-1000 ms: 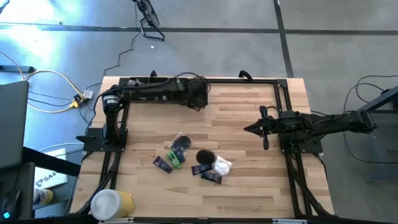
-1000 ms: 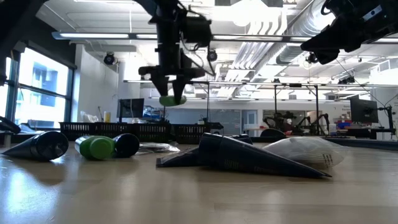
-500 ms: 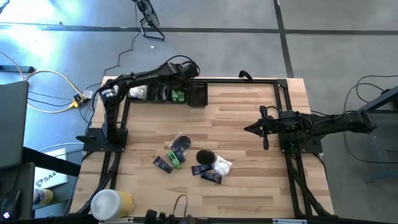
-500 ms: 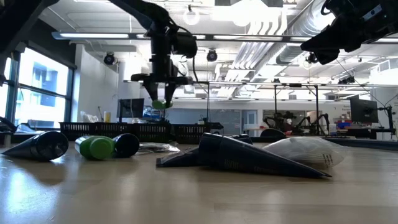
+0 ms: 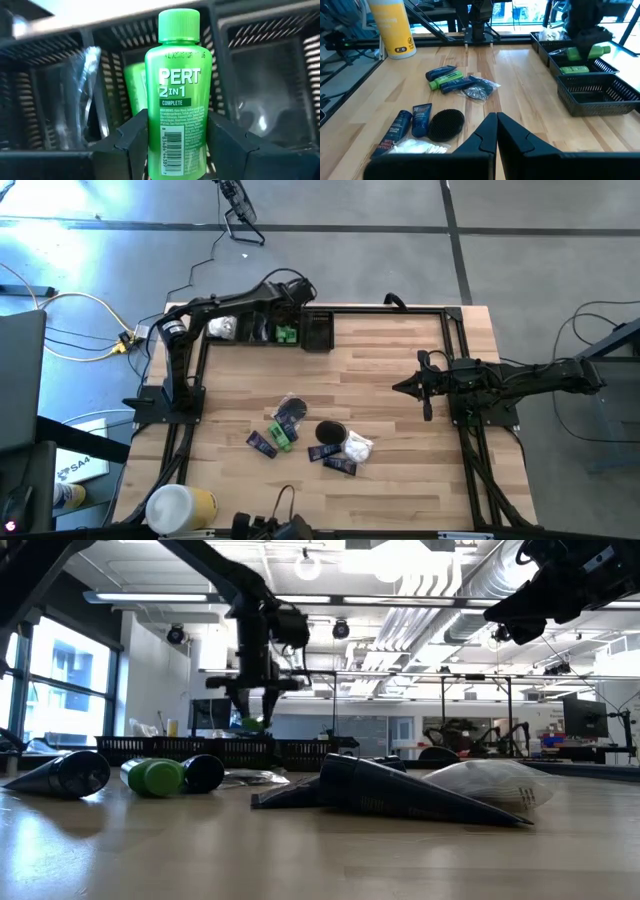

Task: Pick & Place Travel size toiletries
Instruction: Put the shampoo into the middle right black bin, then put the hairbrush into the middle left black bin

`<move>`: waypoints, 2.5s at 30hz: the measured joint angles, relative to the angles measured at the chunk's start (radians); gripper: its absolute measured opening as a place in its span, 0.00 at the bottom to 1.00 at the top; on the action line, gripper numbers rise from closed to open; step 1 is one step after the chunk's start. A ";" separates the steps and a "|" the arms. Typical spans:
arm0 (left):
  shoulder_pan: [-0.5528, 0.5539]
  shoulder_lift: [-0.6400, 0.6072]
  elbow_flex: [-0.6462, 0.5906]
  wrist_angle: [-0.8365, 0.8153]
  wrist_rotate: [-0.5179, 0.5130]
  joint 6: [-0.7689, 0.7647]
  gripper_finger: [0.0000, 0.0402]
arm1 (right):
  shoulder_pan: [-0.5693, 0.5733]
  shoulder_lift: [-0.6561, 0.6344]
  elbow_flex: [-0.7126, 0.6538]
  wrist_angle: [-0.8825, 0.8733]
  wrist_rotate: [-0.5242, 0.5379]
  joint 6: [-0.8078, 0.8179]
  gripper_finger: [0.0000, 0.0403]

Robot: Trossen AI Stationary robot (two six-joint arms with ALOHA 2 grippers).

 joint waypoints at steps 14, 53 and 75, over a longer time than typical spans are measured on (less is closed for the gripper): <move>0.001 0.002 -0.136 0.155 0.025 -0.017 0.41 | 0.000 0.000 0.000 0.000 0.000 -0.002 0.01; -0.016 -0.002 -0.038 0.089 0.116 0.180 0.25 | 0.000 0.000 0.000 0.009 0.005 0.031 0.01; -0.293 -0.262 -0.124 0.175 -0.146 0.399 0.01 | 0.000 0.000 0.000 0.044 0.035 0.031 0.01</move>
